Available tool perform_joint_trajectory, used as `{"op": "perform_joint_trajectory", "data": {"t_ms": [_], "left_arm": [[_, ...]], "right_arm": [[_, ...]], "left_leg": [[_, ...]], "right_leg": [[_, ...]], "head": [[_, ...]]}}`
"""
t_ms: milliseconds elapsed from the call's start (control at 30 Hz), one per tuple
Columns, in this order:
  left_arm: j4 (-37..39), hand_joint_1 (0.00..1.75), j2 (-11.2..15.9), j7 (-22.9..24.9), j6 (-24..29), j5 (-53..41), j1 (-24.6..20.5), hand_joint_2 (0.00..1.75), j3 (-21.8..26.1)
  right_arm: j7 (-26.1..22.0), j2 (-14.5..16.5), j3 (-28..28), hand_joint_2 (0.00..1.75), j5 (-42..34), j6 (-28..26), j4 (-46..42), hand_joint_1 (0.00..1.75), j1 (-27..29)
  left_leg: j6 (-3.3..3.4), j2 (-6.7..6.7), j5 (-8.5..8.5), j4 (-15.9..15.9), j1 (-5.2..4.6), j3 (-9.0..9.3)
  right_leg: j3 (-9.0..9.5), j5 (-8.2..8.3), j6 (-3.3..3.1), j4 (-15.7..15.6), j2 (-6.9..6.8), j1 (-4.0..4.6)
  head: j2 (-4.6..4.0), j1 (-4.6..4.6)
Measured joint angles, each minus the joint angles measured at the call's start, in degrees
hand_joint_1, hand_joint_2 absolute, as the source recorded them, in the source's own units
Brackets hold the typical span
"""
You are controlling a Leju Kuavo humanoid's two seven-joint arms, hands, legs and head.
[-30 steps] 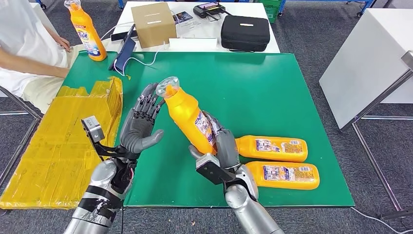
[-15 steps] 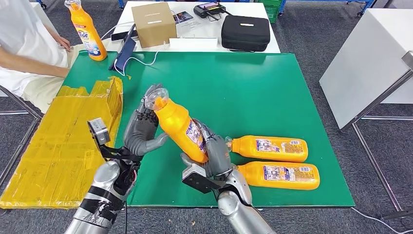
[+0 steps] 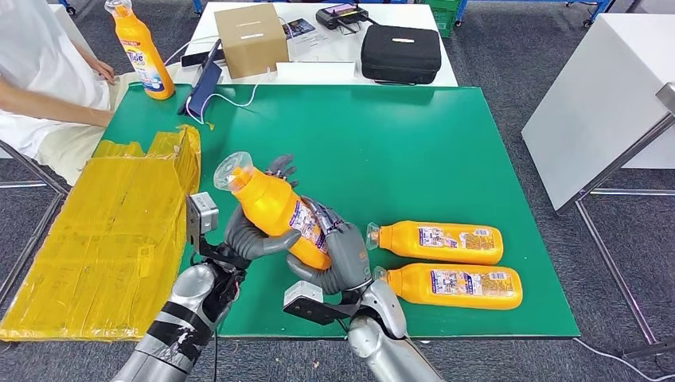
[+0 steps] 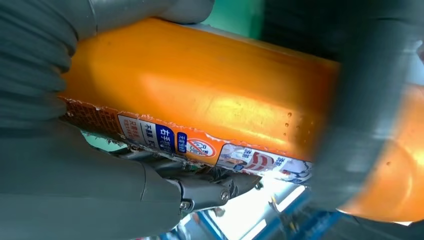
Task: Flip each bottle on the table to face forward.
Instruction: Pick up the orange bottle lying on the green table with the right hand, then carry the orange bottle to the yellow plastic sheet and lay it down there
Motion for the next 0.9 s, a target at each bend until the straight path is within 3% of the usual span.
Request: {"op": "perform_joint_trajectory", "data": {"t_ms": [133, 167, 267, 300, 900], "left_arm": [[3.1, 0.00, -0.6, -0.1, 1.4, -1.2, -1.0, 1.75, -1.0], [3.6, 0.18, -0.8, -0.2, 1.6, -1.4, -1.1, 1.75, -1.2], [4.2, 1.49, -0.9, -0.9, 2.2, -1.4, -1.1, 1.75, -1.5], [4.1, 1.75, -1.0, -1.1, 2.4, -1.4, -1.0, 1.75, -1.6], [0.0, 1.75, -1.1, -1.4, 4.6, 1.6, 1.6, 1.75, -0.6]], "right_arm": [[0.7, 0.0, 0.7, 1.75, 1.8, -3.2, -0.4, 1.75, 0.0], [0.9, 0.0, 0.8, 1.75, 2.0, -3.5, -0.4, 1.75, 0.0], [1.5, 0.0, 0.9, 1.75, 2.1, -3.6, -0.4, 1.75, 0.0], [1.6, 0.0, 0.9, 1.75, 2.1, -3.6, -0.4, 1.75, 0.0], [1.7, 0.0, 2.2, 1.75, 2.4, -3.8, 0.5, 1.75, -0.6]], "left_leg": [[0.00, 0.00, 0.00, 0.0, -0.01, 0.00], [0.00, 0.00, 0.00, 0.0, -0.01, 0.00], [0.00, 0.00, 0.00, 0.0, -0.01, 0.00], [0.00, 0.00, 0.00, 0.0, 0.00, 0.00], [0.00, 0.01, 0.00, 0.0, 0.00, 0.00]], "right_leg": [[0.01, 0.00, 0.00, 0.0, 0.00, 0.00], [0.01, 0.00, 0.00, 0.0, 0.00, 0.00], [0.01, 0.00, 0.00, 0.0, 0.00, 0.00], [0.01, 0.00, 0.00, 0.0, 0.00, 0.00], [0.00, 0.00, 0.00, 0.0, 0.00, 0.00]], "head": [[0.00, 0.01], [0.00, 0.01], [0.00, -0.01], [0.00, -0.01], [0.00, -0.02]]}}
